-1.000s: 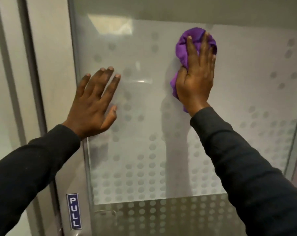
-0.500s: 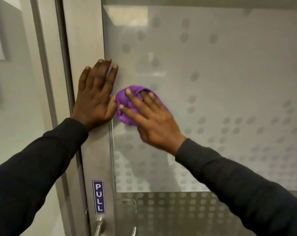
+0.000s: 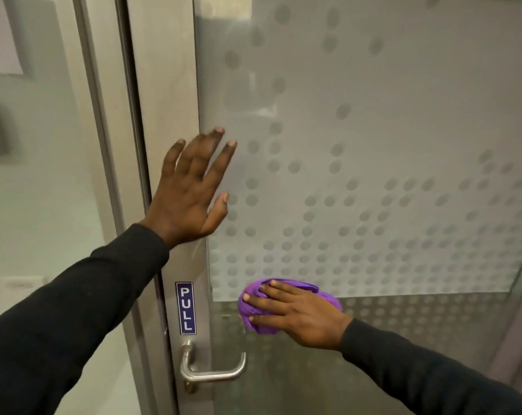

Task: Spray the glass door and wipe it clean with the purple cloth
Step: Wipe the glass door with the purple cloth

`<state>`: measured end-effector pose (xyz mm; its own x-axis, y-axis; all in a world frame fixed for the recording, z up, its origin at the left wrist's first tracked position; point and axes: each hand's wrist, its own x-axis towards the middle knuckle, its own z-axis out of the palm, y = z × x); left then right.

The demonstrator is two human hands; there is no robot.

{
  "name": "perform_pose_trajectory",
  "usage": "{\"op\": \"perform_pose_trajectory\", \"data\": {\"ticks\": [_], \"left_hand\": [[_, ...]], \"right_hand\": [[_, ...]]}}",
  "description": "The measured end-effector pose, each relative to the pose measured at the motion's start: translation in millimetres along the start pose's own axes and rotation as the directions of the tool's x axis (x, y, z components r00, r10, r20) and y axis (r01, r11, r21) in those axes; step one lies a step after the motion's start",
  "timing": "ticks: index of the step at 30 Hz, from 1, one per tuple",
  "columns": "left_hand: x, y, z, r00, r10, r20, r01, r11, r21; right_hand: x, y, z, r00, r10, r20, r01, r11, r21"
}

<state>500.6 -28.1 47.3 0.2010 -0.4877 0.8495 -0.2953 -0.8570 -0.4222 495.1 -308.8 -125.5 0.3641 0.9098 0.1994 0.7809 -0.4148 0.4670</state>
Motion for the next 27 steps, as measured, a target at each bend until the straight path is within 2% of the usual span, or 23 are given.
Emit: {"op": "perform_pose_trajectory", "data": {"ticks": [4,7,10,13,15,17,18,20,22,24,27], "left_hand": [[-38,36,-2,0.994,0.056,0.095,-0.041,0.987,-0.154],[-70,72,2,0.981,0.071,0.179,-0.010,0.946,-0.323],[-104,116,7,0.950,0.056,0.306,0.103,0.871,-0.481],[-139,161,12,0.887,0.053,0.458,0.261,0.762,-0.593],[-160,191,14,0.828,0.028,0.561,0.413,0.645,-0.643],[-178,217,11,0.722,0.011,0.691,0.602,0.481,-0.637],[-184,230,8,0.646,0.022,0.763,0.697,0.389,-0.602],[-193,255,-3,0.450,0.110,0.886,0.874,0.147,-0.463],[-197,276,-20,0.285,0.235,0.929,0.958,-0.095,-0.269],[-200,293,-39,0.189,0.354,0.916,0.961,-0.257,-0.099],[-205,314,-68,0.217,0.485,0.847,0.925,-0.379,-0.020]], "right_hand": [[-36,-28,-4,0.973,0.183,0.140,-0.218,0.928,0.304],[-59,-52,-9,0.892,0.430,0.142,-0.446,0.779,0.442],[-74,-80,-13,0.704,0.696,0.143,-0.628,0.514,0.584],[-83,-111,-15,0.481,0.860,0.170,-0.676,0.241,0.696],[-88,-130,-17,0.324,0.916,0.238,-0.684,0.053,0.727],[-94,-149,-16,0.173,0.925,0.338,-0.638,-0.156,0.754],[-97,-158,-17,0.108,0.918,0.382,-0.591,-0.250,0.767],[-103,-175,-23,0.011,0.894,0.447,-0.512,-0.379,0.771],[-106,-190,-33,-0.050,0.875,0.482,-0.471,-0.447,0.761],[-107,-207,-46,-0.075,0.870,0.487,-0.451,-0.465,0.762],[-105,-237,-70,-0.020,0.861,0.508,-0.412,-0.470,0.781]]}}
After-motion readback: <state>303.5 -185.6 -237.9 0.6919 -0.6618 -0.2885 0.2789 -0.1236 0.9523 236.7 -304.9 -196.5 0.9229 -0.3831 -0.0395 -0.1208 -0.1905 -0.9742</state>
